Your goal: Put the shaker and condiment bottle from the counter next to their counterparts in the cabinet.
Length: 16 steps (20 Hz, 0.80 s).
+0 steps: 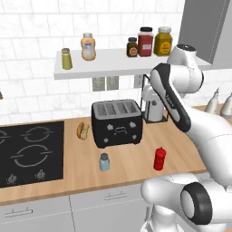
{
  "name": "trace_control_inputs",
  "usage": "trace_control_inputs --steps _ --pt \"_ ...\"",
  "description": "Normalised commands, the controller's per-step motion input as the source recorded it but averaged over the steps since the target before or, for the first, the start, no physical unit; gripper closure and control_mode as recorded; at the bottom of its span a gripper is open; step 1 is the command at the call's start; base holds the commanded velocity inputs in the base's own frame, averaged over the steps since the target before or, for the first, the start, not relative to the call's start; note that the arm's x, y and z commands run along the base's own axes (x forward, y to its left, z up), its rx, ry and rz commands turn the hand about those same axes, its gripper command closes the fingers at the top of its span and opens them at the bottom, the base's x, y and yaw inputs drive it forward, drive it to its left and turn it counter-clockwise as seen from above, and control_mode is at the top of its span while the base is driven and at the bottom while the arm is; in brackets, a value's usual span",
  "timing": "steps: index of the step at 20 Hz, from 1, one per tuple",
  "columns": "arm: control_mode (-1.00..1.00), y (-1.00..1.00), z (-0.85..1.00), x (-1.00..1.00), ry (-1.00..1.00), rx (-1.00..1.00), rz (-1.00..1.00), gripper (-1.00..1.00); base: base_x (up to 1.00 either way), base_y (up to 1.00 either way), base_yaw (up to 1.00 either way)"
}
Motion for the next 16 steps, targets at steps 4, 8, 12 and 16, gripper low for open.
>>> trace_control_inputs --steps 4,8,12,16 --pt "-1.0 0.0 -0.06 -0.02 0.0 -0.01 0.0 -1.0 0.0 0.0 0.0" --pt "-1.0 -0.03 -0.13 -0.14 -0.01 0.0 0.0 -1.0 0.0 0.0 0.0" --pt "-1.0 -0.16 -0.11 -0.4 -0.02 0.04 0.01 -1.0 0.0 0.0 0.0" --pt "-1.0 -0.24 -0.09 -0.5 -0.12 0.04 0.1 -1.0 0.0 0.0 0.0"
